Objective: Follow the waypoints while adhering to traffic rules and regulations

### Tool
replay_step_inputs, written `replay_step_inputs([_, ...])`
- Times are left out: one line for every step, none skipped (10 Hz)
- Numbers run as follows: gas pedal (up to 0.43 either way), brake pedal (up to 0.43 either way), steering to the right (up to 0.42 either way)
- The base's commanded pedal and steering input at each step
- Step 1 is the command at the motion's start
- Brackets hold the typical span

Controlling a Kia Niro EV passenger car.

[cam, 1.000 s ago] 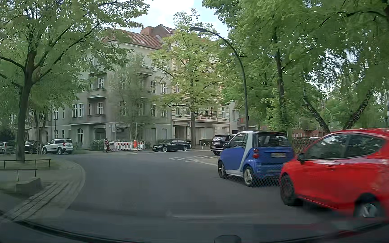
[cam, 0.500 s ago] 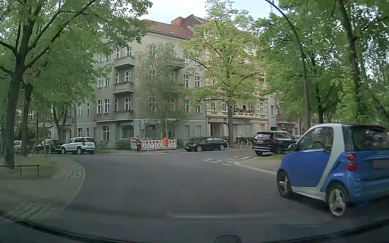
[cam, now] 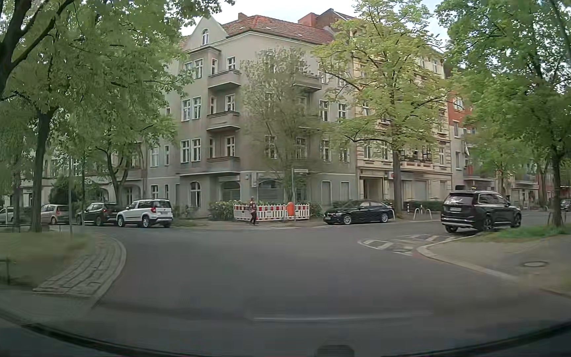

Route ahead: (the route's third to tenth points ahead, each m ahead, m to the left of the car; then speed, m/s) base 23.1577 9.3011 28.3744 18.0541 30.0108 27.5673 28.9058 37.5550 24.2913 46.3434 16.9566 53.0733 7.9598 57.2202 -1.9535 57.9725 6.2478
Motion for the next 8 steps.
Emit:
replay_step_inputs([0.000, 0.018, -0.172])
replay_step_inputs([0.000, 0.018, -0.172])
replay_step_inputs([0.299, 0.018, -0.172])
replay_step_inputs([0.350, 0.018, -0.172])
replay_step_inputs([0.350, 0.018, -0.172])
replay_step_inputs([0.350, 0.018, -0.171])
replay_step_inputs([0.350, 0.018, -0.168])
replay_step_inputs([0.350, 0.018, -0.163])
